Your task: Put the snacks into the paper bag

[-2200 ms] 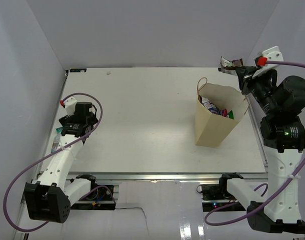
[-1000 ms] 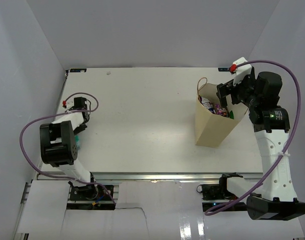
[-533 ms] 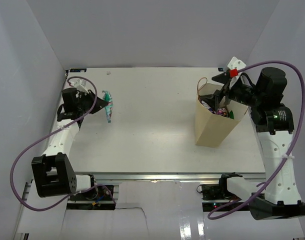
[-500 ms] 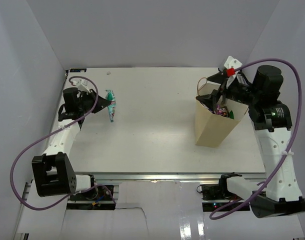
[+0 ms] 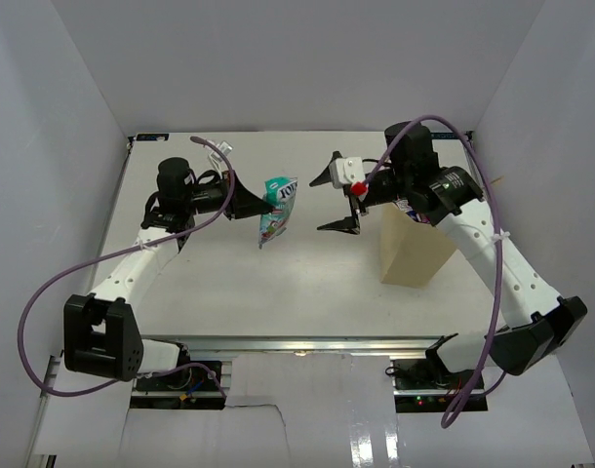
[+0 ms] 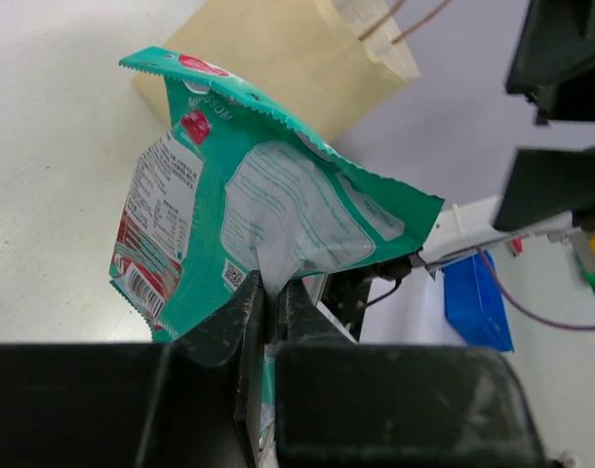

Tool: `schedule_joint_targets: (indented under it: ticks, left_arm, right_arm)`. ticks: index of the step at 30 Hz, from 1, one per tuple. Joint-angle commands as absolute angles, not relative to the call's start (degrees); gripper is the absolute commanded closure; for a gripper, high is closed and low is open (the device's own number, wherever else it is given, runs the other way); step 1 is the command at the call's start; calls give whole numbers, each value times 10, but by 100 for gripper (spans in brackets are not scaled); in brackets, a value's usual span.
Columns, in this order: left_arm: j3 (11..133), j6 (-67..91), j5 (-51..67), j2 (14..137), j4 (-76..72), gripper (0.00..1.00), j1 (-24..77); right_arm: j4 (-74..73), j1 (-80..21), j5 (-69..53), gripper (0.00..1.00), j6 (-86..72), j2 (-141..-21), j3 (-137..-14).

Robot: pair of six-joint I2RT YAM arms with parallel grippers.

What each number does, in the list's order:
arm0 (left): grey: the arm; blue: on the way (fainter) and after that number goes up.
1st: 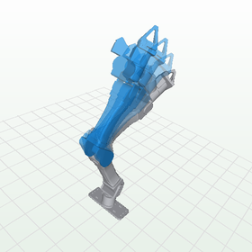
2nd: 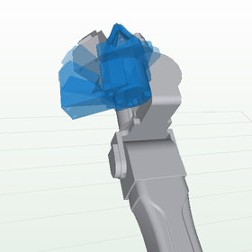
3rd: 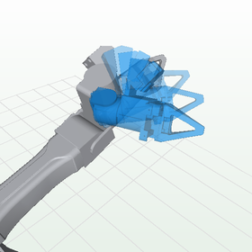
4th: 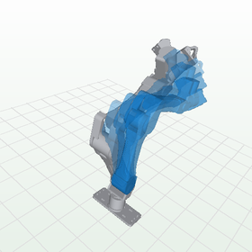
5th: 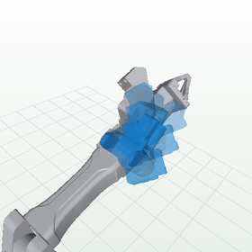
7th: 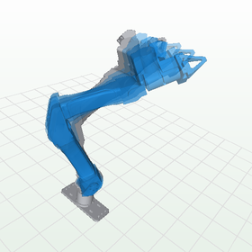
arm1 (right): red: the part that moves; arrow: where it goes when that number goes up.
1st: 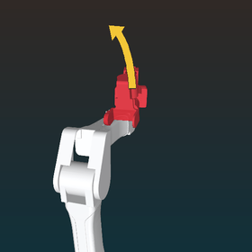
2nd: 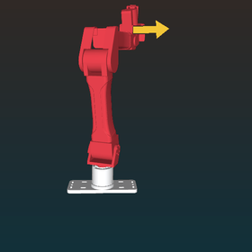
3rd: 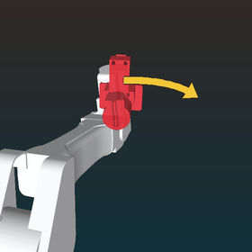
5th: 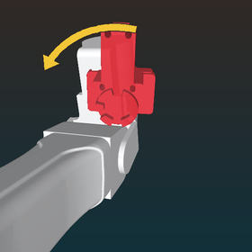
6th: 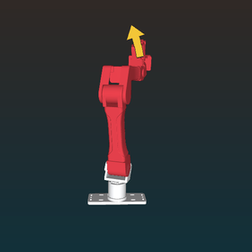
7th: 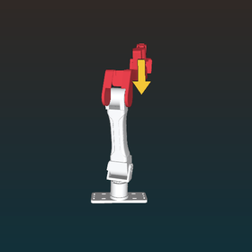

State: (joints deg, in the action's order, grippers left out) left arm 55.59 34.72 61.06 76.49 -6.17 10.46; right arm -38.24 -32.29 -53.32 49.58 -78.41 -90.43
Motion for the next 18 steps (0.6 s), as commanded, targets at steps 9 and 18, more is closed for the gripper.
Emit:
schedule_joint_targets:
  ticks: [9, 18]
  left_arm:
    - [533, 268, 704, 695, -72, 92, 159]
    - [548, 265, 701, 697, -68, 92, 167]
  right_arm:
    - [-598, -351, -549, 7, 855, -948, -1114]
    - [-707, -394, -519, 23, 859, -997, -1138]
